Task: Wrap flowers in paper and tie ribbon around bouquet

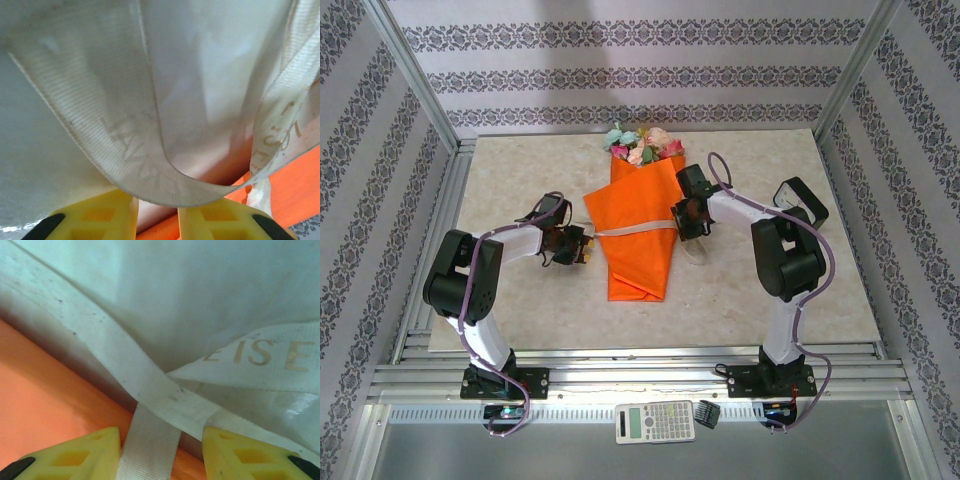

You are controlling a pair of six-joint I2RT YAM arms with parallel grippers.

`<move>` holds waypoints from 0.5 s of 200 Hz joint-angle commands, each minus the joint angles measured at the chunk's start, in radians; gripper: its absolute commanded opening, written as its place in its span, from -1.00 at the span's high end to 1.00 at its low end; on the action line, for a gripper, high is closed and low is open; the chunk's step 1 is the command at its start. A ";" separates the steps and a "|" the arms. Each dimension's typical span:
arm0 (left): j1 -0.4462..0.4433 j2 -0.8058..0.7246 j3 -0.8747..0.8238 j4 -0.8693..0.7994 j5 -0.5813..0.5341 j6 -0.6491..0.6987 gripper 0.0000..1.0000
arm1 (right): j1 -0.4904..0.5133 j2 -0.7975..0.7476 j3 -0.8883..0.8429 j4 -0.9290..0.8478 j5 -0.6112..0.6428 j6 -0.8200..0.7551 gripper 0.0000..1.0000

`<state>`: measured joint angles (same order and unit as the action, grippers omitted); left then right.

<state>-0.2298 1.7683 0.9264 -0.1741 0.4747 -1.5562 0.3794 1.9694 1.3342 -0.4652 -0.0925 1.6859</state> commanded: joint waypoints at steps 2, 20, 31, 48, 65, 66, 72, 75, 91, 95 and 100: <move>0.021 0.034 -0.012 0.072 -0.035 0.015 0.62 | -0.008 0.008 -0.046 -0.012 0.033 0.078 0.08; 0.038 0.025 -0.016 0.039 -0.046 0.047 0.71 | -0.018 0.009 -0.076 -0.027 0.042 0.081 0.18; 0.049 0.016 -0.024 0.028 -0.053 0.058 0.74 | -0.027 0.001 -0.102 -0.035 0.049 0.078 0.29; 0.064 0.008 -0.041 0.030 -0.055 0.066 0.77 | -0.034 -0.032 -0.144 -0.028 0.078 0.070 0.40; 0.073 0.011 -0.051 0.030 -0.051 0.073 0.81 | -0.037 -0.060 -0.164 -0.030 0.094 0.047 0.71; 0.073 0.010 -0.051 0.029 -0.051 0.073 0.81 | -0.037 -0.060 -0.166 -0.029 0.094 0.046 0.73; 0.075 0.014 -0.052 0.031 -0.048 0.074 0.82 | -0.040 -0.065 -0.170 -0.030 0.093 0.042 0.86; 0.074 0.014 -0.053 0.033 -0.047 0.074 0.82 | -0.040 -0.066 -0.172 -0.029 0.090 0.040 0.91; 0.075 0.015 -0.055 0.036 -0.047 0.073 0.83 | -0.045 -0.081 -0.191 -0.031 0.084 0.024 1.00; 0.076 0.013 -0.054 0.033 -0.049 0.073 0.83 | -0.046 -0.089 -0.197 -0.034 0.085 0.018 1.00; 0.076 0.009 -0.052 0.028 -0.052 0.075 0.83 | -0.049 -0.098 -0.207 -0.037 0.085 0.007 1.00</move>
<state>-0.1940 1.7691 0.8936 -0.1555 0.5350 -1.5036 0.3435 1.8992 1.1790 -0.4347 -0.0502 1.7283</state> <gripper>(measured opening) 0.087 0.054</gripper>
